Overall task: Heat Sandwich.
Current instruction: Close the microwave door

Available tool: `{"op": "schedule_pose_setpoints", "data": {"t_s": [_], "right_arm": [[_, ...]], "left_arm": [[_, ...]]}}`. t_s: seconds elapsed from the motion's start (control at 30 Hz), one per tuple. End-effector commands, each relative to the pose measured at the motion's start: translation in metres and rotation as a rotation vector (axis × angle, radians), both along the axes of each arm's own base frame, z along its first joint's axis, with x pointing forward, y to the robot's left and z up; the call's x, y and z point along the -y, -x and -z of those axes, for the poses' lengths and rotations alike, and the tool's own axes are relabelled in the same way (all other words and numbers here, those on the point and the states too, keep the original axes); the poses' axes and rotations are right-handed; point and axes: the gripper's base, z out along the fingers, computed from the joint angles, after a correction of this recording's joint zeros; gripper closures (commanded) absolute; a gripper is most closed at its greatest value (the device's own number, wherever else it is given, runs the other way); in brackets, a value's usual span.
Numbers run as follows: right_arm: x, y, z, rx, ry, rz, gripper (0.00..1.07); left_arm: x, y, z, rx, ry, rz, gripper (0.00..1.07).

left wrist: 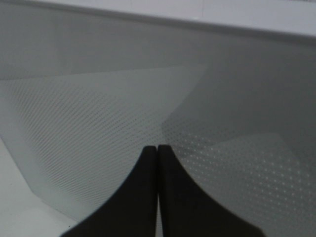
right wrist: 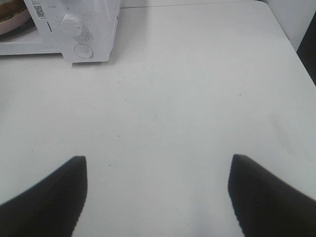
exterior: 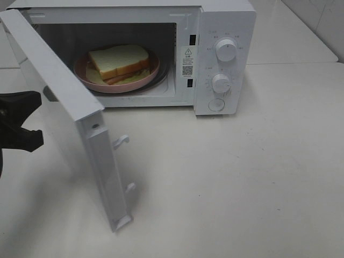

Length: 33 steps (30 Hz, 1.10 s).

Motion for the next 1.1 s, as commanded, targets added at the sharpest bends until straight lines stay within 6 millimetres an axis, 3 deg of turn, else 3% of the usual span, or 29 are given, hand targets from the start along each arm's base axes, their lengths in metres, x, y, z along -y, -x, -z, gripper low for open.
{"op": "schedule_pose_setpoints", "data": {"t_s": [0.03,0.7,1.1], "right_arm": [[0.000,0.003,0.001,0.028,0.008,-0.004,0.31],[0.000,0.003,0.001,0.028,0.008,-0.004,0.31],[0.000,0.003,0.001,0.028,0.006,-0.003,0.31]], "left_arm": [[0.012,-0.009,-0.002,0.023,0.013,0.012,1.07],[0.088,-0.054,-0.002,0.052,0.027,0.008,1.07],[0.114,-0.078,0.002,0.051,0.058,-0.025,1.07]]}}
